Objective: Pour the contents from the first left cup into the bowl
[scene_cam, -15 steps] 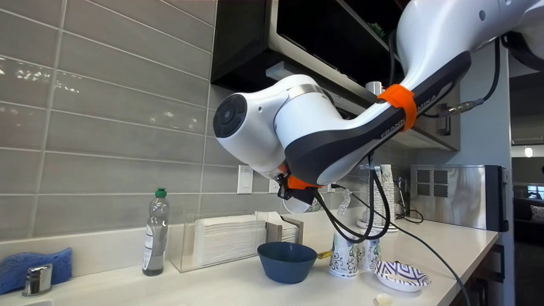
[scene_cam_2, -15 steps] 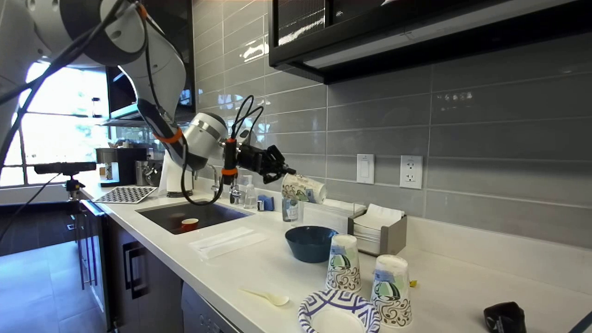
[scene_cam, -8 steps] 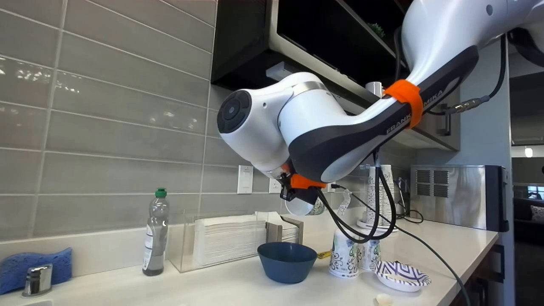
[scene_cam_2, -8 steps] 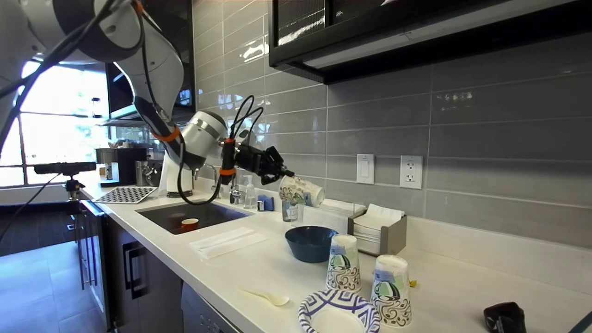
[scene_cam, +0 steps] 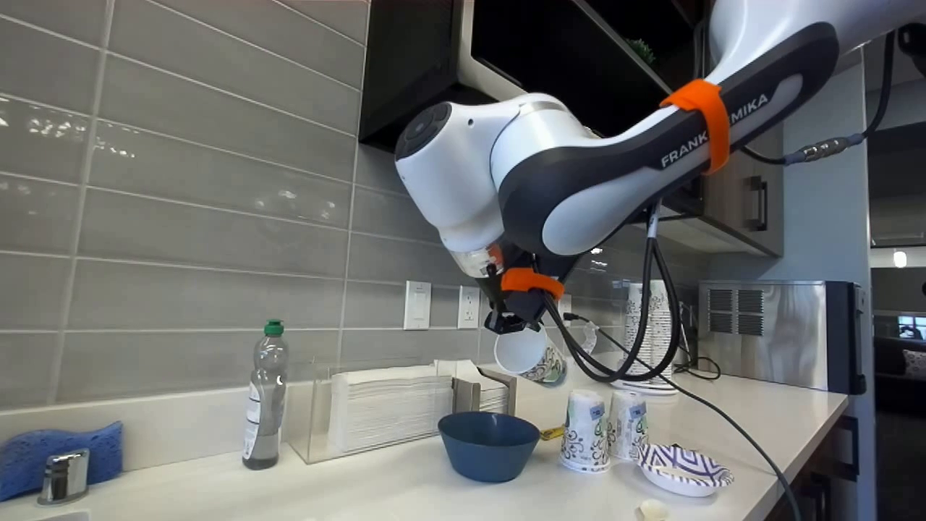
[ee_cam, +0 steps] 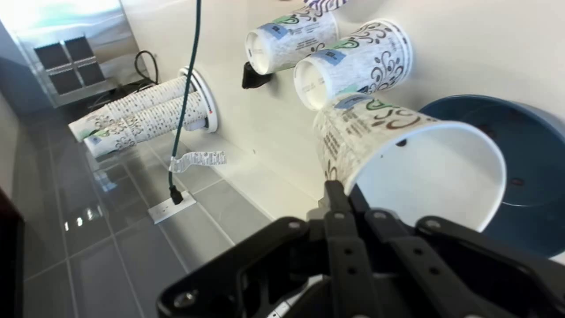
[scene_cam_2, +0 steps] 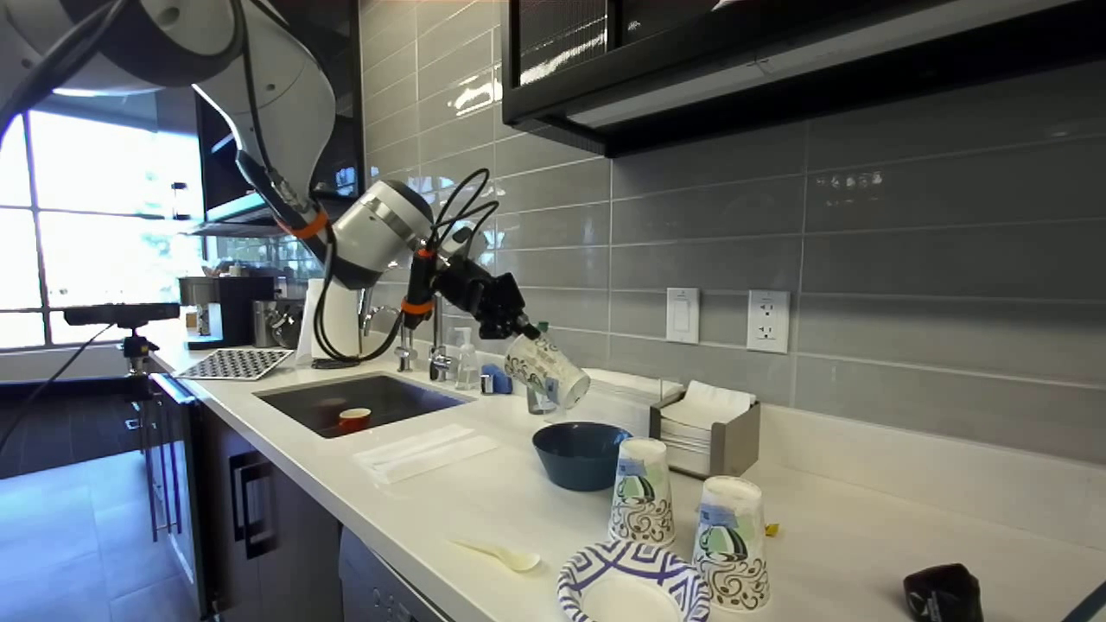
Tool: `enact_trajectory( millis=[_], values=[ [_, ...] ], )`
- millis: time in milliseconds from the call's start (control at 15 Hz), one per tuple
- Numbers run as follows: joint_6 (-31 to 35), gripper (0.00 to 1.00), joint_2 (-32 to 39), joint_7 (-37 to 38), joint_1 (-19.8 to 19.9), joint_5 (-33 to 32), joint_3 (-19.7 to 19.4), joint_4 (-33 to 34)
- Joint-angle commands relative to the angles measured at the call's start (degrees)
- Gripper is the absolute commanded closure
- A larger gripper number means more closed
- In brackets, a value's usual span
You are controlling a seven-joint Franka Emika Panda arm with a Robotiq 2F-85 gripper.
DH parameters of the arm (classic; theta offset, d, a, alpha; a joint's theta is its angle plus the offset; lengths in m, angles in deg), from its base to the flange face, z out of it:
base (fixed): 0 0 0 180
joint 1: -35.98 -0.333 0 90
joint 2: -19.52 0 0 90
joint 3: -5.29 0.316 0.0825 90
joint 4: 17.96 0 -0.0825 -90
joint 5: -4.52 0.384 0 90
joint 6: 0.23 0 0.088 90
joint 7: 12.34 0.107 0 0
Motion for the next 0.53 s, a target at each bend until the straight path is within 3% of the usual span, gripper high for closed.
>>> enact_trajectory(
  millis=[0,467],
  values=[
    [7.05,0.99,-4.66,0.97,1.81,7.03,-1.43,-3.87],
    [15.36,0.99,-7.9,1.51,4.16,17.18,-4.85,-9.2]
  ],
)
